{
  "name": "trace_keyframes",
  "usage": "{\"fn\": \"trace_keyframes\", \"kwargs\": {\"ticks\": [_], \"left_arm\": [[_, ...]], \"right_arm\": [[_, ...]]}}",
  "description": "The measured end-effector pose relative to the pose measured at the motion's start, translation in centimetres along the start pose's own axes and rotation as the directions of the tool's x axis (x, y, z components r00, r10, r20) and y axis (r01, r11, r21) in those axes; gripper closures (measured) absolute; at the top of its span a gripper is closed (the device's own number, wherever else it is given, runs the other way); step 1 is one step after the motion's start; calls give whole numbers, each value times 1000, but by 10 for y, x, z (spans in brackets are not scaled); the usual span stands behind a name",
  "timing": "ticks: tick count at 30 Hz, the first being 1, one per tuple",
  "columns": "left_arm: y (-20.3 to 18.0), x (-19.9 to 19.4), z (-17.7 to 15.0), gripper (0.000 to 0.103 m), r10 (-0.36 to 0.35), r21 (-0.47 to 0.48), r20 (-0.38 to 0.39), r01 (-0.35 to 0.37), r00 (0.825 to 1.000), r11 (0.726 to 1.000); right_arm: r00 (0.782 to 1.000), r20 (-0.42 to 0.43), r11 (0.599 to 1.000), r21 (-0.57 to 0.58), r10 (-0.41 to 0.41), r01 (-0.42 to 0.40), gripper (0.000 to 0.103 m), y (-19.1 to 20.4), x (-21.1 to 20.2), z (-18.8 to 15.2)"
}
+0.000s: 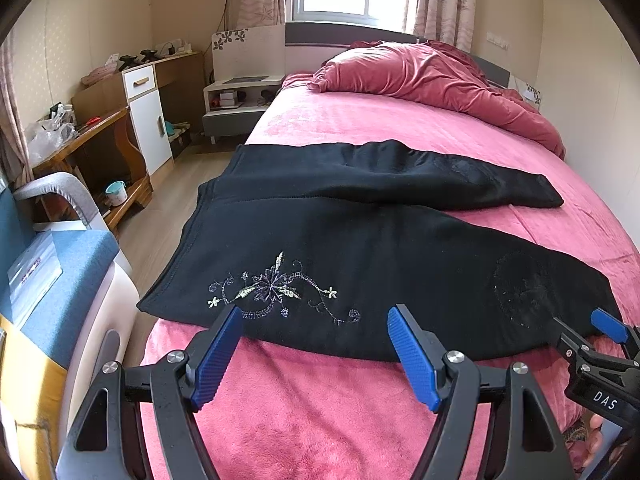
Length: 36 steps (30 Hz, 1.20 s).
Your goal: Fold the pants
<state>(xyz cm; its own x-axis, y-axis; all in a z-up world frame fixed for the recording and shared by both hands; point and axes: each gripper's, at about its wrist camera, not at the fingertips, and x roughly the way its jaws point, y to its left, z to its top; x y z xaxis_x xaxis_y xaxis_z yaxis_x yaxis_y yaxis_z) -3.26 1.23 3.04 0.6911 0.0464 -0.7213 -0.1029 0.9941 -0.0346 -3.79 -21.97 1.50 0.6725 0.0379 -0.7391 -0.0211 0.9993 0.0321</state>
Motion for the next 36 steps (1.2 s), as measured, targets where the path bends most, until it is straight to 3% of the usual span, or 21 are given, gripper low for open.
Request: {"fn": "trace_keyframes", "kwargs": {"ticks": [22, 23, 25, 28, 31, 34, 36], "left_arm": [[3, 4, -4, 26, -8, 1, -21, 8, 1000, 1000], [3, 5, -3, 26, -13, 0, -26, 13, 1000, 1000], [6, 11, -5, 11, -41, -10, -48, 40, 998, 999], [18, 28, -7, 9, -79, -38, -114, 75, 990, 996], [37, 44, -12, 9, -110, -105, -168, 93, 980, 990], [59, 59, -15, 9, -111, -166, -206, 77, 972, 983], [76, 65, -15, 9, -115, -207, -200, 73, 973, 976]], "right_arm": [[1000, -18, 1000, 26, 1, -1, 0, -8, 5, -3], [1000, -21, 1000, 26, 2, -1, 0, -9, 6, -3], [999, -34, 999, 43, 27, -26, 0, -16, 7, -3], [995, -51, 989, 120, 88, -81, 0, -39, 9, -3], [986, -57, 943, 306, 154, -129, 0, -94, 10, -7], [990, -35, 889, 446, 134, -105, 0, -152, 7, -18], [996, -27, 844, 534, 80, -53, 4, -196, 3, -29]]}}
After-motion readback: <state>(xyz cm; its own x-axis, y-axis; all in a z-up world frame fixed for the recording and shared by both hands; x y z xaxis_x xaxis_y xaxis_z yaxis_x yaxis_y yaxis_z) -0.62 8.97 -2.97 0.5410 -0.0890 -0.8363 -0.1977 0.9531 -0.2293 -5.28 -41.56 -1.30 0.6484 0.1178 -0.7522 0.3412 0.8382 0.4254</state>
